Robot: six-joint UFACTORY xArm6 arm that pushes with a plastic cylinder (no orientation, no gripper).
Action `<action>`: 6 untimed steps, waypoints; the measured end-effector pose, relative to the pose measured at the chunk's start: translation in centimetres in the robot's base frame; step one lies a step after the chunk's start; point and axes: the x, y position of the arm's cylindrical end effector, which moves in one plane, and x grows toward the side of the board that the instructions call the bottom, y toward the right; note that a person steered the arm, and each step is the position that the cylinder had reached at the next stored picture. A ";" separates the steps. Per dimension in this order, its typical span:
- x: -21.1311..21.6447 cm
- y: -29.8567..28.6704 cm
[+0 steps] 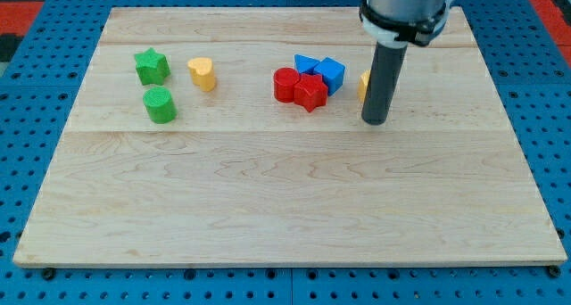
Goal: Point your arm towards the green circle
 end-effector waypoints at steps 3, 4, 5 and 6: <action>5.7 -22.1; 4.0 -29.9; 0.3 -34.6; -3.3 -36.5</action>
